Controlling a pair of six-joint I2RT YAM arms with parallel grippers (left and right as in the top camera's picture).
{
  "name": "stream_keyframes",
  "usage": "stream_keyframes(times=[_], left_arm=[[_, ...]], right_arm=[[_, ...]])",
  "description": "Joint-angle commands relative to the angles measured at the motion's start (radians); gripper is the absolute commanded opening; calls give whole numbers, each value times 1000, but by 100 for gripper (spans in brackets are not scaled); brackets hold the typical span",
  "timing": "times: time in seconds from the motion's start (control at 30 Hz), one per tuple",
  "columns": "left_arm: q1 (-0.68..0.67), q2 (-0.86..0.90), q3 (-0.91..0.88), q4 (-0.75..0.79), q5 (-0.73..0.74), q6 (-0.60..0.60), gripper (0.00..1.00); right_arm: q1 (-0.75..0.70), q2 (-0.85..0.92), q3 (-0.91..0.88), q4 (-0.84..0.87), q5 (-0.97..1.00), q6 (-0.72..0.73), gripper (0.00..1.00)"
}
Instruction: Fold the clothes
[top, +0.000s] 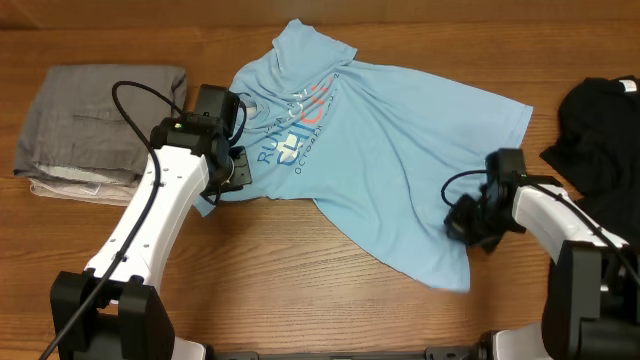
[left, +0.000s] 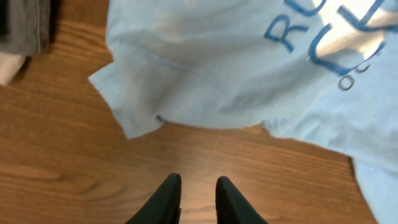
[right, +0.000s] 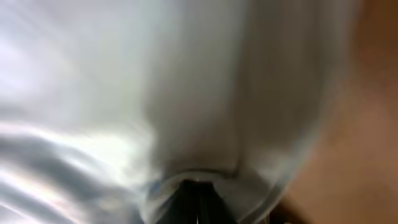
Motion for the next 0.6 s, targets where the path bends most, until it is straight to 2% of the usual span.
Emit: stream_keyframes(times=[0.0,0.23,0.43,0.57], left_arm=[[7,14,-4,25,23,27,23],[7,19,-4,68,37,27,23],[8,46,-5,119,50,27,23],[35,89,-5,135,33,65,24]], right_arm=[[2,153,-45,121,260,50,4],[-34,156,82,108,390,79,4],[-138,157,115,113,395,76,4],[-217,157,116,140,378,8,4]])
